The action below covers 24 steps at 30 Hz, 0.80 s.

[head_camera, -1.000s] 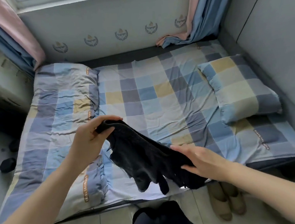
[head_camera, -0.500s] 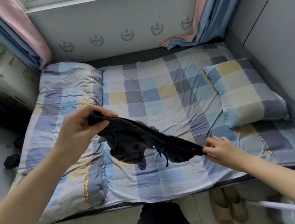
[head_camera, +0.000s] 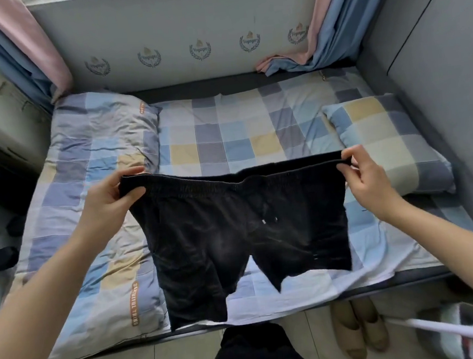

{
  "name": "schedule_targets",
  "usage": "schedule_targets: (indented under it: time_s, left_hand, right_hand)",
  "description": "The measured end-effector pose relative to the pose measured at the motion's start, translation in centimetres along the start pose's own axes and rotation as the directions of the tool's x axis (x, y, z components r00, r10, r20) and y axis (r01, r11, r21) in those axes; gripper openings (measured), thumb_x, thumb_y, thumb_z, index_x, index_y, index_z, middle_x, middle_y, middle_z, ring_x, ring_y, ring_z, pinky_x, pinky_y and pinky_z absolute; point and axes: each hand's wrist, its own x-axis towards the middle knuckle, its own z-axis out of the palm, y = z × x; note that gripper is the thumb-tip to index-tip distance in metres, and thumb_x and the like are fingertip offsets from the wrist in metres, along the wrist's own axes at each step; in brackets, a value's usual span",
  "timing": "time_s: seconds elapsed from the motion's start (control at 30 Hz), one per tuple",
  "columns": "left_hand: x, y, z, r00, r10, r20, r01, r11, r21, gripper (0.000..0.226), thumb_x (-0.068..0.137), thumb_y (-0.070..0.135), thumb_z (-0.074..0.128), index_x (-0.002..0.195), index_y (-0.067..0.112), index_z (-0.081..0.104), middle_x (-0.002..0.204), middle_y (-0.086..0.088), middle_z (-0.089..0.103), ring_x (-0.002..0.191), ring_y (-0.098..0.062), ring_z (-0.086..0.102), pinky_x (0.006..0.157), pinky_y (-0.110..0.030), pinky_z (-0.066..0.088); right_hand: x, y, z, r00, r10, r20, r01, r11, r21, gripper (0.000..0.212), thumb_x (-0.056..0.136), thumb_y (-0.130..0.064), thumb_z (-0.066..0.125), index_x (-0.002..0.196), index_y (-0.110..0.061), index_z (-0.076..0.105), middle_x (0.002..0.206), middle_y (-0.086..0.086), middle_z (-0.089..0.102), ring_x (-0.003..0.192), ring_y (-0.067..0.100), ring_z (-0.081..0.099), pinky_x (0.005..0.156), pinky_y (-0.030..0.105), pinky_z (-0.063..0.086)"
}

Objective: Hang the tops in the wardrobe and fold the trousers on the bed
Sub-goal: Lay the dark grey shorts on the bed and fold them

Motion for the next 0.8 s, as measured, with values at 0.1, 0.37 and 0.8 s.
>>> schedule_targets:
  time_s: [0.1,0.37,0.8]
  left_hand:
    - [1.4,-1.9,-0.1,0.998,0.036,0.050,-0.043,0.989,0.141,0.054,0.090,-0.004,0.062,0.105,0.048,0.063,0.100,0.014,0.068,0.087,0.004,0.064,0.081,-0.024,0.056]
    - [0.7,-6.1,0.2,0.962,-0.059,0.266,-0.004,0.973,0.229,0.067,0.087,-0.009,0.064,0.099,0.057,0.060,0.103,-0.006,0.065,0.093,-0.023,0.066,0.077,-0.018,0.054]
    - [-0.7,-6.4,1.7,0.824,0.162,0.543,-0.420,0.818,0.393,0.054,0.083,-0.014,0.061,0.102,0.036,0.056,0.110,0.010,0.054,0.097,-0.015,0.059,0.082,-0.033,0.051]
  right_hand:
    - [1.3,-2.1,-0.5,0.999,-0.011,-0.036,0.017,0.985,0.173,0.012,0.099,-0.008,0.044,0.106,-0.017,0.041,0.069,0.025,0.040,0.052,0.030,0.032,0.051,0.040,0.031]
    - [-1.1,-0.9,-1.3,0.973,0.155,0.170,-0.203,0.927,0.316,0.030,0.075,-0.041,0.071,0.101,-0.026,0.064,0.098,0.016,0.070,0.084,0.008,0.067,0.080,0.022,0.053]
    - [-3.6,-0.1,-0.4,0.935,0.318,0.154,-0.353,0.837,0.419,0.086,0.036,-0.067,0.085,0.096,-0.007,0.069,0.095,0.013,0.073,0.089,0.021,0.068,0.084,0.032,0.055]
